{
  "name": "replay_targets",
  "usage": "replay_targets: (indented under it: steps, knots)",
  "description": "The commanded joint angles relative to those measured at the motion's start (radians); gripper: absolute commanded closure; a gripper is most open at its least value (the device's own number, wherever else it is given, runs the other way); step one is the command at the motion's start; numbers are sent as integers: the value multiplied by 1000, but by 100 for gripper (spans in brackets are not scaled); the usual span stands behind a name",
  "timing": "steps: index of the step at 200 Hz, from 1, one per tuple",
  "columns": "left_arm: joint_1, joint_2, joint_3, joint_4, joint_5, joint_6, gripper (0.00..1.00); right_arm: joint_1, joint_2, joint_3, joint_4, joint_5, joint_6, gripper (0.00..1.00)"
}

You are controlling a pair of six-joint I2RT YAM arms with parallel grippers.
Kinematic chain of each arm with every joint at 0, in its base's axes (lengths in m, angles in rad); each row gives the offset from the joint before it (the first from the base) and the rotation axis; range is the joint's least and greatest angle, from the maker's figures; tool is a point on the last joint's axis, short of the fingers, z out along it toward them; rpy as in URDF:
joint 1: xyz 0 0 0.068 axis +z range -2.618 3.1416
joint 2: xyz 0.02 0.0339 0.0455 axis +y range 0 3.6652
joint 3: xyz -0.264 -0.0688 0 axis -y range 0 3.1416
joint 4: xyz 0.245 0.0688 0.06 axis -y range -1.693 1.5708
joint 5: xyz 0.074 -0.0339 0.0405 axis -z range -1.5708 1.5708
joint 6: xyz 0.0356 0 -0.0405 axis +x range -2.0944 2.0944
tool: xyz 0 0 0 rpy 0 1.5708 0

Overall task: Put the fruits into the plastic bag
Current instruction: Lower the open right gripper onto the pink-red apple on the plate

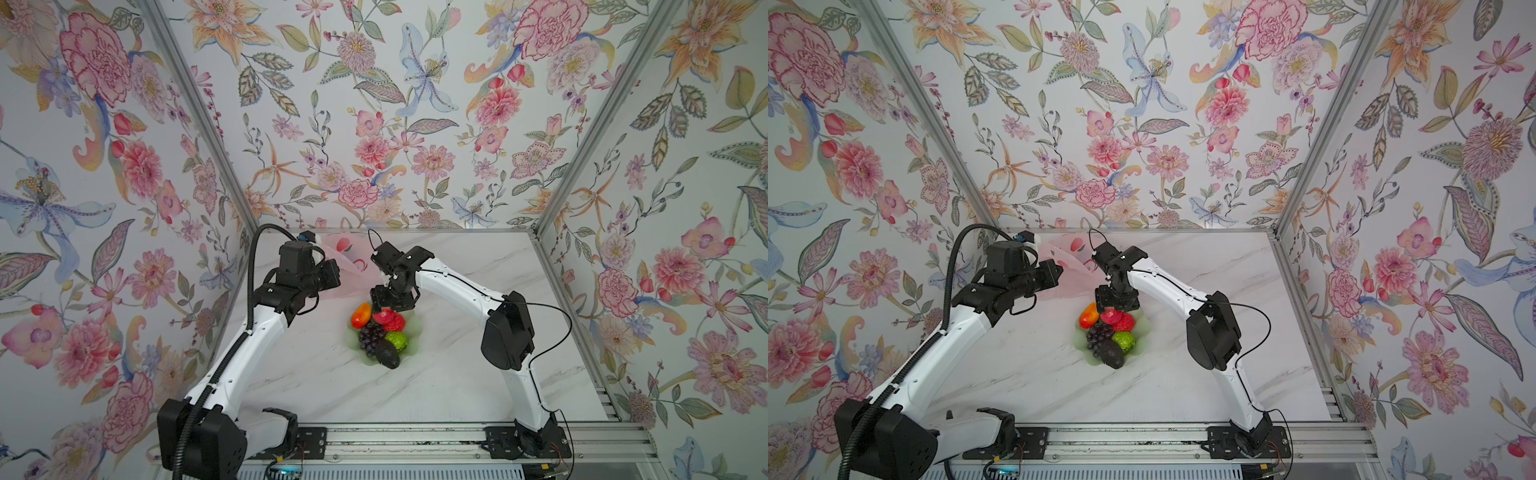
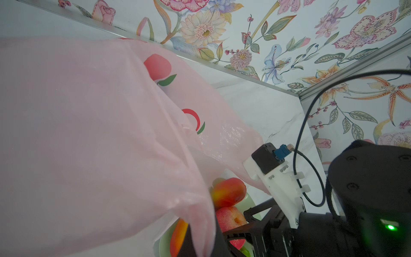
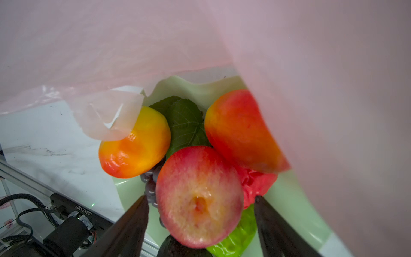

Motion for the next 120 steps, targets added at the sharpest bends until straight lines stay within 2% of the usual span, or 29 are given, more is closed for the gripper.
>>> replay_targets:
  steps: [1,75,120]
  knots:
    - [3,-11,13,-2,8,17,100,8,37,21,-28,-6,4,26]
    - [-3,-14,9,3,18,6,100,17,37,2,-25,-9,6,31]
    - [-2,-17,7,6,20,1,100,18,6,-7,-25,-3,13,46]
